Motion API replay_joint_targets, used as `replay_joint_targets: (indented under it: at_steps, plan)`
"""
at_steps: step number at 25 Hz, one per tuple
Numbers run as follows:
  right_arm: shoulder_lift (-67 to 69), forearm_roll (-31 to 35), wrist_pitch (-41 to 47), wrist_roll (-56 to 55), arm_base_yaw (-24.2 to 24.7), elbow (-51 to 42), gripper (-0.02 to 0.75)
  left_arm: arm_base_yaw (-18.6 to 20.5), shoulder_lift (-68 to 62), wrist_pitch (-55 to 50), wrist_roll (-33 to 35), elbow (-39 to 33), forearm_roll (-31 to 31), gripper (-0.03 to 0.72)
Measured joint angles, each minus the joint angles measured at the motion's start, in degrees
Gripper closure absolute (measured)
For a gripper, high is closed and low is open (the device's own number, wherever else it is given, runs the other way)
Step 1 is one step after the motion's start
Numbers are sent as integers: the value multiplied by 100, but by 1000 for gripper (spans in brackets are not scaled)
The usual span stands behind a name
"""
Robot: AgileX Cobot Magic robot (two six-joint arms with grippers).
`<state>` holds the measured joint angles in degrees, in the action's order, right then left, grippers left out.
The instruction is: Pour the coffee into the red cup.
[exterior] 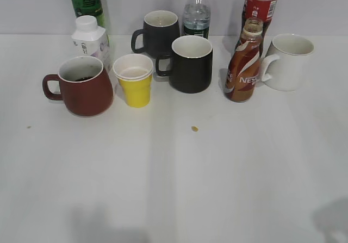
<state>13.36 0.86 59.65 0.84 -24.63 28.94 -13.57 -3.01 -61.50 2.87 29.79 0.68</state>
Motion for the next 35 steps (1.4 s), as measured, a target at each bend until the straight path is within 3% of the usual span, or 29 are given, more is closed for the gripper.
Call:
replay_joint_targets:
  at_steps: [7, 10, 13, 15, 21, 35]
  plan:
    - [0, -5, 0, -7, 54, 0, 162, 86, 5, 0, 0, 0, 0, 432]
    - [-15, 0, 0, -7, 586, 0, 163, 640, 11, 0, 0, 0, -3, 432]
    - [-235, 0, 0, -9, 1431, 0, 163, 1277, 118, 0, 0, 0, -3, 432]
    - [-522, -5, 0, -14, 1814, -18, 164, 1492, 295, 20, 0, 0, -3, 432]
    - [-1359, -5, 6, -21, 2042, -24, 164, 1491, 338, 34, 0, 0, -3, 432]
    - [-1385, -5, 5, -28, 2018, -24, 164, 1326, 344, 38, 0, 0, -3, 432]
